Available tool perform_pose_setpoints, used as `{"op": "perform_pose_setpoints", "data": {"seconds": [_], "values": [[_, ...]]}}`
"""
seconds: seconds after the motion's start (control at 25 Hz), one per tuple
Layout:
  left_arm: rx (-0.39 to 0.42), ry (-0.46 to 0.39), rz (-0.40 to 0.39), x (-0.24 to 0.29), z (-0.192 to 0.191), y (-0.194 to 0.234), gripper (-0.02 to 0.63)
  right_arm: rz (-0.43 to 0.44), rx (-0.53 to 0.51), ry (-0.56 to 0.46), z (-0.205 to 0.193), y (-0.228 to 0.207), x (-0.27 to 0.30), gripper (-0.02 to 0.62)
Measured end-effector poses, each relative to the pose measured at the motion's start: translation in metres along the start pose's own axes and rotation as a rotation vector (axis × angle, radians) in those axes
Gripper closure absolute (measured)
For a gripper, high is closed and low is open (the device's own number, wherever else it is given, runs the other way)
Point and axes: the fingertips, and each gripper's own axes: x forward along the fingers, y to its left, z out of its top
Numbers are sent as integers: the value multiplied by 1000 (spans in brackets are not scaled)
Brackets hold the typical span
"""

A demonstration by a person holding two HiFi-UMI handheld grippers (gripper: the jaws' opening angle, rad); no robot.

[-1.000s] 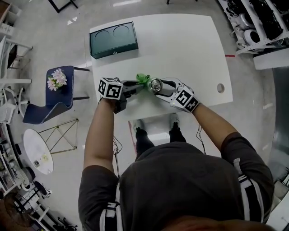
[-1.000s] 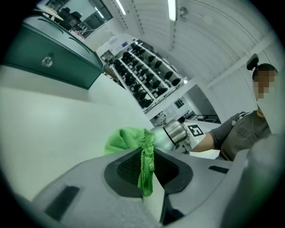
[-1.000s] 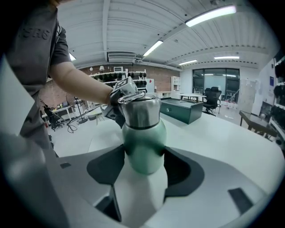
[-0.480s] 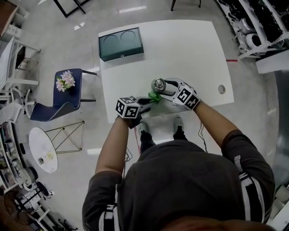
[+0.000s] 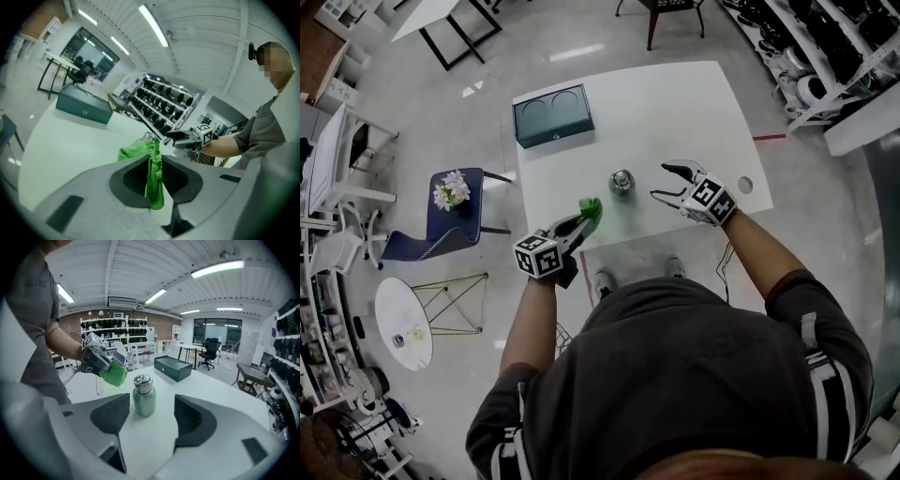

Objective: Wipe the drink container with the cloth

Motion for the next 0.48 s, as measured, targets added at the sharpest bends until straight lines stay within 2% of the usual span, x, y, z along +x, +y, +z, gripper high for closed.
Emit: {"op": "perform_pose_setpoints", "data": {"seconds": [0.24, 0.48], "values": [[182, -201, 72, -29, 83, -37, 558, -120, 70, -203, 57, -33, -80, 387], [316, -406, 122, -57, 154, -79, 558, -240, 199, -425, 101, -60, -151, 539]]}}
